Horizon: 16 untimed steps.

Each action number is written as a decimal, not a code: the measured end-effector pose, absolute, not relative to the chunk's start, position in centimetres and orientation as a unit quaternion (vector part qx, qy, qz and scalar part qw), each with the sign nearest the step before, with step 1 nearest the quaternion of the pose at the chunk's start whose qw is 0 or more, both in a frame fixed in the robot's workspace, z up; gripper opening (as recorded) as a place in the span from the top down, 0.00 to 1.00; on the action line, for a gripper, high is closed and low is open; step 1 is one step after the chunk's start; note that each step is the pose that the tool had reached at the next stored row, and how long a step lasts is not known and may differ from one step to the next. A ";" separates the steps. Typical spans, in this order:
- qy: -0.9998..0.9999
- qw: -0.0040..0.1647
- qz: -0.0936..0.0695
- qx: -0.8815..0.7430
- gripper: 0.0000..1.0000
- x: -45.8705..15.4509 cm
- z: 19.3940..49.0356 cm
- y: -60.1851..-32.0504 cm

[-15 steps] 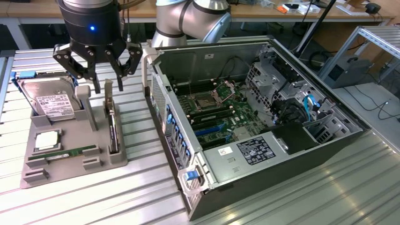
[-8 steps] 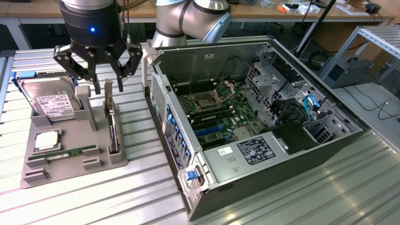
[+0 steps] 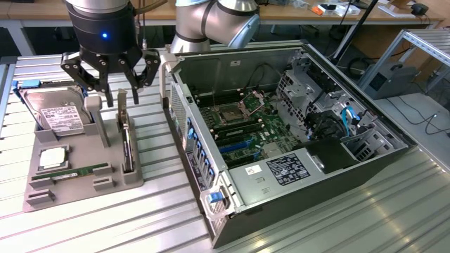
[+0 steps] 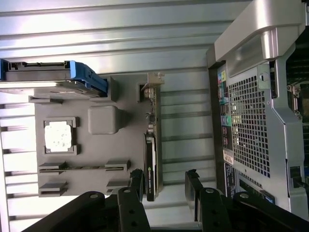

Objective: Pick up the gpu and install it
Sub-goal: 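Pick up the gpu and move the gpu toward the slot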

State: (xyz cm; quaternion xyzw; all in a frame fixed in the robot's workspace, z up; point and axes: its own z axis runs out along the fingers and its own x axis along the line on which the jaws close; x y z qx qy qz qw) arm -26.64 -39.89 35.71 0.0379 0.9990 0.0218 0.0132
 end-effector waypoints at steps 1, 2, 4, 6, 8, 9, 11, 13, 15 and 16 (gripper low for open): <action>0.999 0.013 0.022 0.038 0.52 -26.6 35.7 -39.9; 0.999 0.013 0.022 0.038 0.52 -26.6 35.6 -39.9; 0.999 0.013 0.022 0.038 0.52 -26.6 35.5 -39.9; 0.999 0.013 0.022 0.038 0.52 -26.6 35.4 -39.9; 0.999 0.013 0.022 0.038 0.52 -26.6 35.3 -39.9; 0.999 0.013 0.022 0.038 0.52 -26.6 35.3 -39.9; 0.999 0.013 0.022 0.038 0.52 -26.6 35.2 -39.9; 0.999 0.013 0.022 0.038 0.52 -26.6 35.0 -39.9; 0.999 0.013 0.022 0.038 0.52 -26.6 35.0 -39.9; 0.999 0.013 0.022 0.038 0.52 -26.6 34.9 -39.9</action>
